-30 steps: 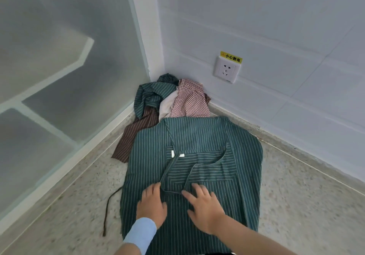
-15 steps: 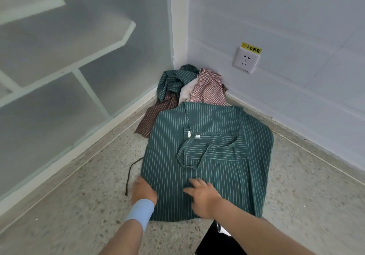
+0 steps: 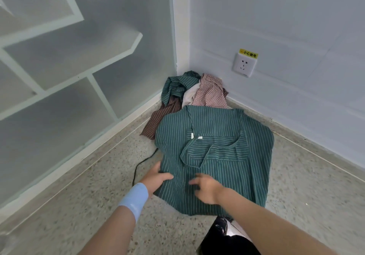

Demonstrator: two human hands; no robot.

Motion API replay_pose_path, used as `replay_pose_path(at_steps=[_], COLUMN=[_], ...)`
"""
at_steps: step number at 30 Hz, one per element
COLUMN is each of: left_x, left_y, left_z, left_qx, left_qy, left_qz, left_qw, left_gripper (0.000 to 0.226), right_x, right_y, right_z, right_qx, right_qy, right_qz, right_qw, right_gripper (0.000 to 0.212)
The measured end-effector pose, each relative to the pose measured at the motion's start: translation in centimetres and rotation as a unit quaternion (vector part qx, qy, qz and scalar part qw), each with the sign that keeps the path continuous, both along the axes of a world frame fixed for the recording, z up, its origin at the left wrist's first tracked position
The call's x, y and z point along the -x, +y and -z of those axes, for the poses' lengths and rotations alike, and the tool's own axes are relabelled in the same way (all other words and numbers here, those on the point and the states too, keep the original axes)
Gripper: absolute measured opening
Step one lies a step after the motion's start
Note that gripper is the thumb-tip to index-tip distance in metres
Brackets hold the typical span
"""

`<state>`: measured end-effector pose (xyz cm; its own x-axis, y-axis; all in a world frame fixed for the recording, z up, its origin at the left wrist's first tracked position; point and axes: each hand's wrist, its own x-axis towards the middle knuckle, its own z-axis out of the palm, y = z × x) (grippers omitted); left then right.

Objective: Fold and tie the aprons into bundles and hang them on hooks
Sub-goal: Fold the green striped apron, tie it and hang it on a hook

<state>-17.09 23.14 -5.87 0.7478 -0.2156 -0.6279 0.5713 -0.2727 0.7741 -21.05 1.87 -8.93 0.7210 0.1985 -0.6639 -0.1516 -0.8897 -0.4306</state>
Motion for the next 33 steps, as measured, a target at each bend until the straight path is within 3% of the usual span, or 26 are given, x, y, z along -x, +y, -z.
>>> replay_pose_path(at_steps=[2,5,6,8,11,13,16,19,21,23,26,29,31,33], left_x=[-0.7,-1.4,-1.4,-1.1,-0.5,-0.6,-1.6,-3.8,-4.7,-5.4,-5.9,-6.8,-8.1,-9.6], left_y=[-1.8,-6.1,-7.8,-11.1,-14.3,-15.0,-14.2,-13.1,-12.2,-11.9,-11.4,-10.5,-10.3,-10.4], left_z=[-0.6,-1.5,-1.8,-1.8,-0.6,0.2,1.0,2.0,2.7,3.8,5.0,5.8,6.0,5.7], left_qx=[-0.033,-0.076,-0.094,-0.129,-0.14,-0.147,-0.21,-0.275,-0.337,-0.389,-0.412,-0.371,-0.342,-0.348], left_qy=[-0.02,-0.071,-0.088,-0.103,0.001,0.038,-0.043,-0.122,-0.203,-0.255,-0.193,-0.139,-0.171,-0.224], left_qz=[0.04,0.16,0.216,0.322,0.426,0.454,0.406,0.339,0.36,0.423,0.505,0.473,0.398,0.309], left_qw=[0.998,0.982,0.968,0.932,0.894,0.878,0.889,0.892,0.846,0.778,0.733,0.787,0.834,0.856], left_gripper=[0.058,0.069,0.07,0.072,0.075,0.066,0.048,0.037,0.04,0.051,0.062,0.05,0.036,0.028], right_x=[-1.2,-2.9,-3.2,-3.4,-3.1,-2.6,-1.9,-2.7,-3.4,-4.4,-5.5,-6.8,-8.3,-10.2], right_y=[-1.0,-3.1,-3.9,-5.3,-7.5,-8.6,-9.2,-9.3,-9.0,-8.9,-8.8,-9.1,-9.2,-8.9], right_z=[-2.0,-4.8,-5.4,-5.4,-3.2,-1.6,-0.4,0.3,0.3,0.9,2.2,3.0,3.0,2.5], right_qx=[-0.134,-0.259,-0.269,-0.211,-0.041,0.023,0.117,0.153,0.154,0.141,0.142,0.175,0.168,0.148], right_qy=[-0.017,0.017,0.027,0.007,-0.047,-0.031,-0.046,-0.146,-0.223,-0.228,-0.137,-0.115,-0.152,-0.191], right_qz=[0.177,0.368,0.389,0.392,0.34,0.326,0.27,0.185,0.078,-0.03,-0.115,-0.166,-0.152,-0.126], right_qw=[0.975,0.893,0.881,0.895,0.938,0.945,0.955,0.96,0.959,0.963,0.974,0.964,0.962,0.962], right_gripper=[0.037,0.039,0.043,0.047,0.022,0.011,0.025,0.053,0.062,0.07,0.071,0.05,0.038,0.034])
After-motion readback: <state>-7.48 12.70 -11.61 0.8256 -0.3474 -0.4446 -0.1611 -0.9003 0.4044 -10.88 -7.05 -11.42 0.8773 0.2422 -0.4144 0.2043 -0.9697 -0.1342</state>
